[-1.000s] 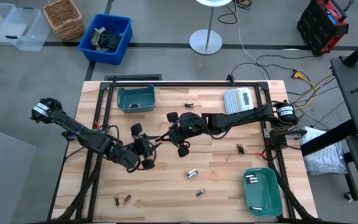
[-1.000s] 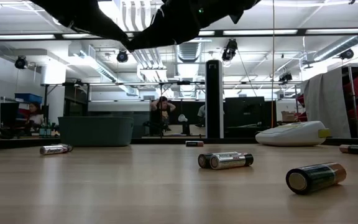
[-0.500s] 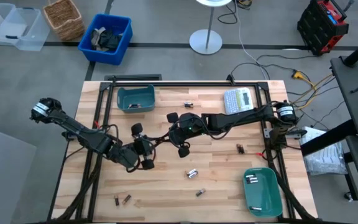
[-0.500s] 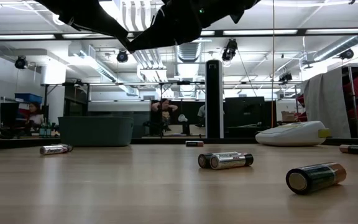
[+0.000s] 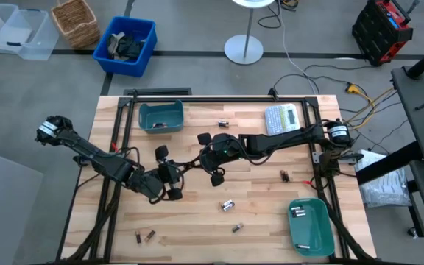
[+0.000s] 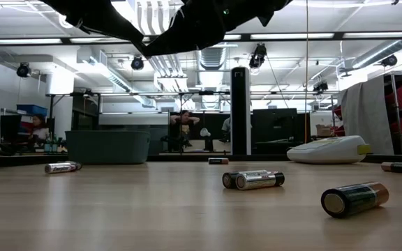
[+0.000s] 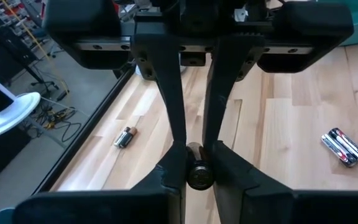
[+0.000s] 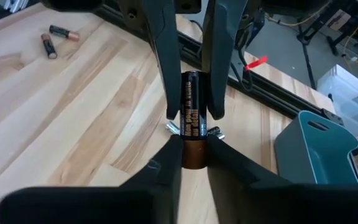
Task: Sort batteries
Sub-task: Put the black battery into the blue bin
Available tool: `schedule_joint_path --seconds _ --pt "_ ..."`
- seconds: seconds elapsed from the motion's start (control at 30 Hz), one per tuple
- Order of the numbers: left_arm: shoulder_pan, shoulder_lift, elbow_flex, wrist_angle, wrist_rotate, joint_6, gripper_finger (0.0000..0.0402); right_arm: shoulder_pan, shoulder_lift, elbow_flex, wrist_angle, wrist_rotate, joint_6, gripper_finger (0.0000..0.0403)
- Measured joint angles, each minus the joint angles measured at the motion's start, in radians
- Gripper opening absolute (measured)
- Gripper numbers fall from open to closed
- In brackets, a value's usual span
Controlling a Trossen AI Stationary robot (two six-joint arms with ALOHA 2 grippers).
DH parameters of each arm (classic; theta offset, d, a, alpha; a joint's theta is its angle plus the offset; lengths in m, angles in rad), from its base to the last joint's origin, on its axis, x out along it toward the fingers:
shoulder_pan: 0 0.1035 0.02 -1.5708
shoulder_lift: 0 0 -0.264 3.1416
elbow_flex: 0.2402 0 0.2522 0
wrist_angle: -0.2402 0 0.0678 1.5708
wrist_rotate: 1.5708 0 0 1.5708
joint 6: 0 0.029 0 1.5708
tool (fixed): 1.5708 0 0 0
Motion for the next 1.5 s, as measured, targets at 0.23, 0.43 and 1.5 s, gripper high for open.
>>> schedule_joint_path --seconds 0.23,0.43,1.5 --pt "0.0 -0.055 0.0 -0.003 -0.029 -0.004 0.0029 -0.003 -0.013 0.0 -0.017 0.011 0.03 0.0139" --pt "0.018 -0.165 0.0 -0.04 -0.05 -0.005 0.0029 -0.004 -0.079 0.0 -0.214 0.143 0.054 0.0174" --pt "1.359 -0.115 -0.001 -0.5 0.917 0.005 0.0029 -0.034 -0.199 -0.145 -0.639 0.153 0.291 0.0113"
